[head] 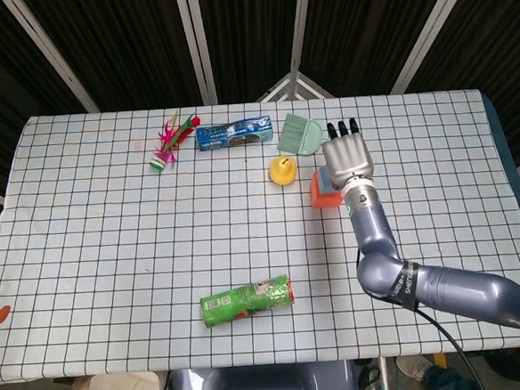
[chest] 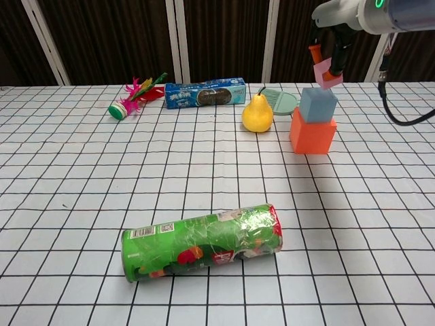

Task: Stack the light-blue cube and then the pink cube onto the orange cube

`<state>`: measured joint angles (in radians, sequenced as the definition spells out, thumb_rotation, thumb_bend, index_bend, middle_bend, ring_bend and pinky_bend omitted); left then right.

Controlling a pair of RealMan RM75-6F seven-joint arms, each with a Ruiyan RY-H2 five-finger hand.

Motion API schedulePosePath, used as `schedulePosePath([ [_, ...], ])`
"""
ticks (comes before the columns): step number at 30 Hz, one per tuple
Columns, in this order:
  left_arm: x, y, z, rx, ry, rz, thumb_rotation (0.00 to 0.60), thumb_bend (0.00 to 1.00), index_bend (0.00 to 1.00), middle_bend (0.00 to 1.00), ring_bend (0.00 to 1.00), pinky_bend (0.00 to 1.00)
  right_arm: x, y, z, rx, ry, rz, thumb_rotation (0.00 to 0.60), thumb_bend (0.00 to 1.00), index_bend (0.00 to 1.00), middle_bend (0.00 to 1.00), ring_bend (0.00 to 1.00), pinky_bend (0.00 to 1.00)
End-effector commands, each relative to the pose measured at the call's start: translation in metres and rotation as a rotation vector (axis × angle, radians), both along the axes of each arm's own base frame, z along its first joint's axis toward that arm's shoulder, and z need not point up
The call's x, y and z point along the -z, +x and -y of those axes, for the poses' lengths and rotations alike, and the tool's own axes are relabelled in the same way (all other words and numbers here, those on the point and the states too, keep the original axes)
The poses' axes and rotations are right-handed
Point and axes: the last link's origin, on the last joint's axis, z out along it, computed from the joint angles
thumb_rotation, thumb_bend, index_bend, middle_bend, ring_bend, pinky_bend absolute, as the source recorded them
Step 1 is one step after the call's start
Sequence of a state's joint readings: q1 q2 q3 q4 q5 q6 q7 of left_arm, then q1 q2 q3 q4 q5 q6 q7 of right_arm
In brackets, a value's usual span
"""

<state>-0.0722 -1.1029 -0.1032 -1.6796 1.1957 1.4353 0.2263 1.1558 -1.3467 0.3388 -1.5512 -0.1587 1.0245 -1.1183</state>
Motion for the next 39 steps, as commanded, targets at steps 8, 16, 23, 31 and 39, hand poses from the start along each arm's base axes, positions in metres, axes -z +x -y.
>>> schedulePosePath([
  [8, 0.001, 0.0, -0.001, 0.001, -0.006, 0.001, 0.6, 0.21, 0.22, 0.01, 0.0, 0.02, 0.007, -0.002, 0.0, 0.012, 0.006, 0.031, 0.6, 0.37, 0.5, 0.09, 0.06, 0.0],
  [16, -0.001, -0.002, -0.001, -0.002, -0.004, 0.002, 0.6, 0.21, 0.22, 0.01, 0.0, 0.02, 0.009, -0.005, 0.005, 0.039, -0.003, 0.043, 0.6, 0.37, 0.5, 0.09, 0.06, 0.0],
  [23, 0.0, -0.002, -0.002, -0.005, -0.006, 0.0, 0.6, 0.21, 0.22, 0.01, 0.0, 0.02, 0.014, -0.007, 0.009, 0.045, 0.002, 0.041, 0.6, 0.37, 0.5, 0.09, 0.06, 0.0],
  [31, -0.001, -0.003, -0.002, -0.012, -0.001, 0.0, 0.6, 0.21, 0.22, 0.01, 0.0, 0.02, 0.015, -0.007, 0.011, 0.046, -0.002, 0.042, 0.6, 0.37, 0.5, 0.09, 0.06, 0.0],
  [39, -0.001, -0.003, -0.003, -0.011, -0.004, 0.001, 0.6, 0.21, 0.22, 0.01, 0.0, 0.02, 0.014, -0.005, 0.011, 0.045, -0.006, 0.041, 0.6, 0.37, 0.5, 0.09, 0.06, 0.0],
])
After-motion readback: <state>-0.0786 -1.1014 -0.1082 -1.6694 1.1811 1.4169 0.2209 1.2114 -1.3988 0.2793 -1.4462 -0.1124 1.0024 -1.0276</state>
